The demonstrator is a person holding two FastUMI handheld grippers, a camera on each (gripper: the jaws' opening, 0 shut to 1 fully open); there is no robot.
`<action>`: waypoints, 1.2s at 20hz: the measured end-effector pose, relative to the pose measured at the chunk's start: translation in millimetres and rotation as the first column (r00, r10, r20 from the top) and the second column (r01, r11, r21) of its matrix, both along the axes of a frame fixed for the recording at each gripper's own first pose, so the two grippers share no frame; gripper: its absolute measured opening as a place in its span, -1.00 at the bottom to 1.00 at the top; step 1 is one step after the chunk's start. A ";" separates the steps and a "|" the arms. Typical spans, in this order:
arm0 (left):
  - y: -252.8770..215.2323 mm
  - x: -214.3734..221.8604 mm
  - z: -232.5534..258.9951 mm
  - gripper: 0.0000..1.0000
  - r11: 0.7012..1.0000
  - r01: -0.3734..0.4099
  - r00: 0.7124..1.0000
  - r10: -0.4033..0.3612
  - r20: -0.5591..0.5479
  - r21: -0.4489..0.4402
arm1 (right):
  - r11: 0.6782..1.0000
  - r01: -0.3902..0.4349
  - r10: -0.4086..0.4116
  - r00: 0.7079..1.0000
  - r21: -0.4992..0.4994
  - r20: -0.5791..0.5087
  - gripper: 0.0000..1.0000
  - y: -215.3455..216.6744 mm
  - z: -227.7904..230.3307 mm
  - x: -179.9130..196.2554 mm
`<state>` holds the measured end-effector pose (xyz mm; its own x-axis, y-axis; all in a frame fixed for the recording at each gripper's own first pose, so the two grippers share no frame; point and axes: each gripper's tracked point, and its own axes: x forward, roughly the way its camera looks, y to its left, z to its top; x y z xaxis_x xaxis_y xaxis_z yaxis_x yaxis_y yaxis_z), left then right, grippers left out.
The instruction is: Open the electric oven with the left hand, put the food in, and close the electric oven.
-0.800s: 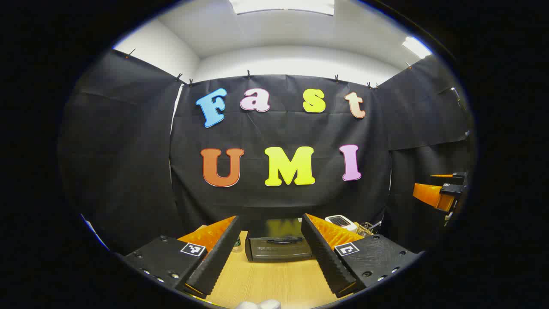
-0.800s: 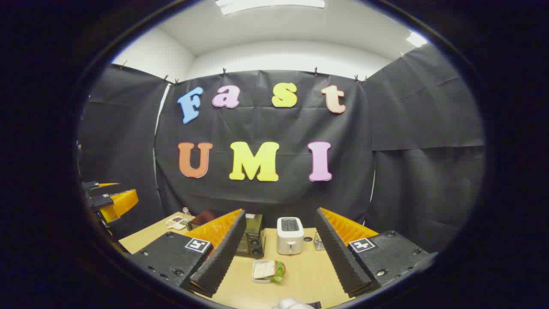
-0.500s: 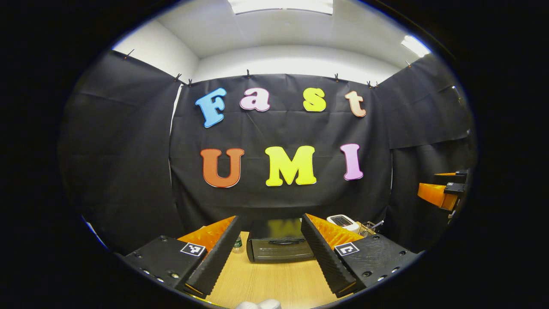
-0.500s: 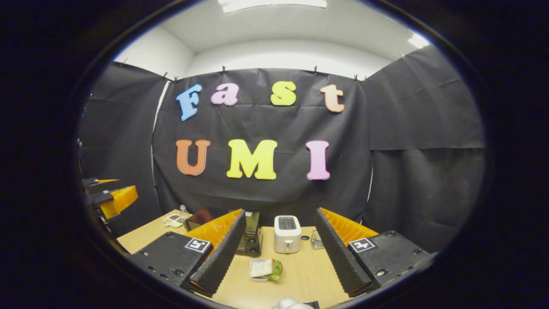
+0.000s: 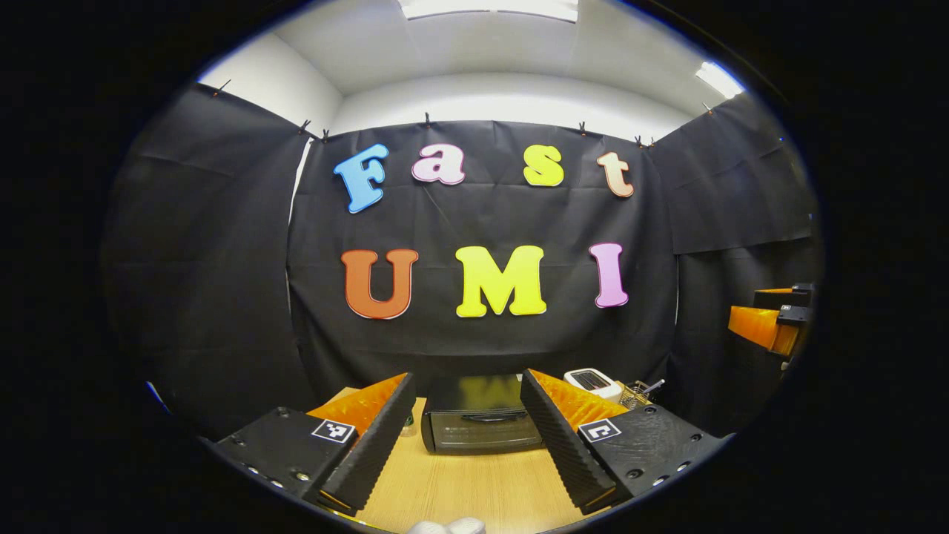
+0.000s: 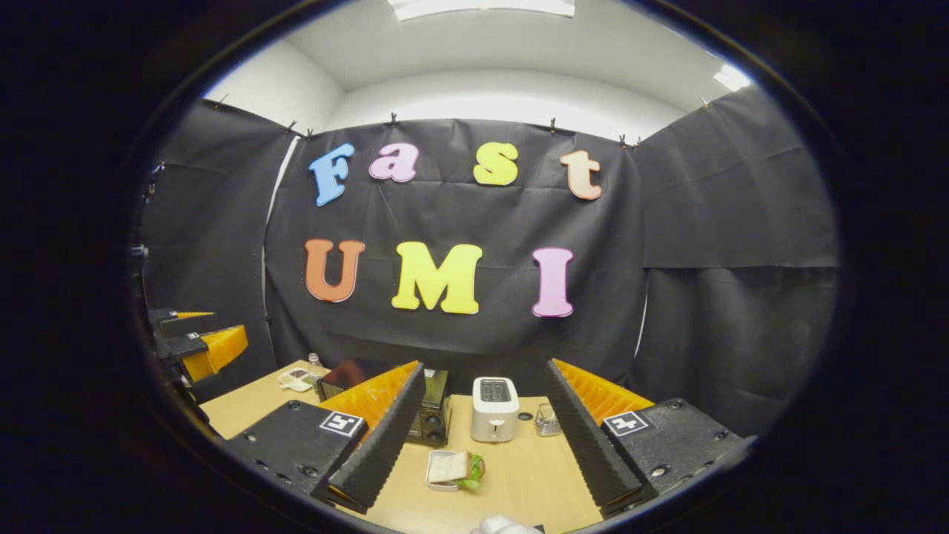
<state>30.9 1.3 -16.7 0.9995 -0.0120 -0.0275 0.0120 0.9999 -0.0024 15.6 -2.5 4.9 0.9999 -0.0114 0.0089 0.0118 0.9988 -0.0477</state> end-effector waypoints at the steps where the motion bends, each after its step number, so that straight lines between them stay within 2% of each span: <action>1: -0.8 5.4 -5.2 0.87 1.000 -0.001 1.000 0.001 -0.007 0.002 | 1.000 0.002 -0.002 1.000 -0.001 0.000 0.89 -2.1 0.3 1.2; 7: -17.0 55.2 -50.4 0.87 1.000 0.008 0.997 -0.007 -0.077 0.016 | 1.000 0.026 -0.026 1.000 -0.006 -0.014 0.89 -23.9 -2.8 14.8; 8: -21.6 65.8 -59.1 0.87 1.000 0.012 0.996 -0.011 -0.088 0.010 | 0.999 0.035 -0.036 0.999 -0.016 -0.015 1.00 -27.9 -1.9 16.3; 9: -26.3 75.4 -68.4 0.87 1.000 0.014 0.994 -0.013 -0.106 0.001 | 0.999 0.046 -0.046 0.999 -0.027 -0.015 1.00 -33.9 -2.2 17.9; 10: -31.5 87.1 -77.4 0.88 1.000 0.019 0.993 -0.020 -0.119 -0.008 | 0.998 0.055 -0.055 0.998 -0.037 -0.017 0.89 -38.5 -2.3 18.5; 11: -35.7 98.4 -89.0 0.88 1.000 0.021 0.990 -0.024 -0.139 -0.016 | 0.997 0.066 -0.067 0.998 -0.043 -0.018 1.00 -43.2 -4.2 19.1; 12: -39.4 109.8 -99.2 0.88 1.000 0.021 0.987 -0.025 -0.162 -0.022 | 0.996 0.076 -0.077 0.997 -0.047 -0.023 0.89 -47.6 -5.7 18.9; 13: -43.0 122.3 -107.7 0.87 0.999 0.025 0.985 -0.028 -0.173 -0.022 | 0.995 0.083 -0.084 0.996 -0.051 -0.027 0.89 -50.9 -8.1 19.1; 18: -49.5 183.1 -162.3 0.89 1.000 0.022 0.966 -0.017 -0.259 0.016 | 0.990 0.121 -0.126 0.989 -0.070 -0.075 0.89 -69.7 -23.8 22.4; 20: -49.5 199.4 -184.6 0.89 1.000 0.019 0.949 -0.014 -0.314 0.013 | 0.989 0.125 -0.132 0.987 -0.074 -0.094 0.89 -74.2 -29.2 25.6; 21: -51.1 205.4 -197.8 0.89 1.000 0.023 0.939 -0.019 -0.343 0.008 | 0.988 0.134 -0.142 0.984 -0.081 -0.105 1.00 -78.1 -32.5 27.0; 24: -50.6 222.9 -216.0 0.90 1.000 0.016 0.930 -0.010 -0.367 0.012 | 0.982 0.156 -0.169 0.977 -0.108 -0.127 0.92 -88.3 -38.6 27.8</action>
<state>253.9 -49.3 -232.7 0.9194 -0.0219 -0.3928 0.0261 0.9996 0.0054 43.4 -90.8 -33.7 0.9769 -0.1791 -0.1168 0.1601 0.9747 -0.1560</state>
